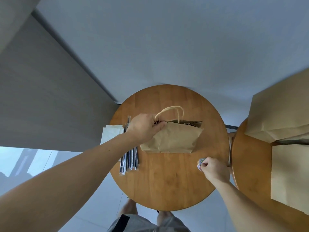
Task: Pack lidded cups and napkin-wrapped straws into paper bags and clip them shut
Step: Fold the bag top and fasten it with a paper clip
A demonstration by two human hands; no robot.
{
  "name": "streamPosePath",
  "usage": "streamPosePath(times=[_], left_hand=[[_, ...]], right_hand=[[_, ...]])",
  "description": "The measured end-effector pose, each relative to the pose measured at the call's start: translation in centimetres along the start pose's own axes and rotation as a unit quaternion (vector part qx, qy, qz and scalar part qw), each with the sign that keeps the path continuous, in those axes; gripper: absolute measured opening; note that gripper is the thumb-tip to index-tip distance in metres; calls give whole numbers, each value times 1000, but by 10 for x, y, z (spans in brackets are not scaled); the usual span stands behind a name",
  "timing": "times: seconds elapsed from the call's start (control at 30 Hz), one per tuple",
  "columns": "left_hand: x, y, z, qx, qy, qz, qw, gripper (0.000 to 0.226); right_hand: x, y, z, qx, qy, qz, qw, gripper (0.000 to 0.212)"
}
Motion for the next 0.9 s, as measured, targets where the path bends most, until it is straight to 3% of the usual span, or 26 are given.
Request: streamPosePath(times=[0.23,0.33,0.53,0.7,0.8,0.9], left_hand=[[-2,-5,2,7,-22,22,999,30],[-11,-8,9,16,-37,49,998,50],[-14,-11,9,29,-57,62,996,50],[-13,-10,9,31,-67,71,995,53],[-8,-8,5,31,-63,67,995,52],[-6,-7,4,23,-47,56,997,50]], right_hand=[[-18,-9,0,-1,139,64,988,25],[-13,-7,4,9,126,38,991,18],[2,3,12,15,54,52,997,7],[6,10,8,8,-23,57,998,15],[6,6,7,8,-1,53,999,15],[-2,-4,9,13,92,69,993,15]])
Point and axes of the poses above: each hand's wrist, its own y-axis towards the middle knuckle, its own x-axis out of the palm, z = x × y, the point moved 8 cm from there along y, towards the middle knuckle, and after that the axes turned 1 degree about -x, right-handed, at the moved point
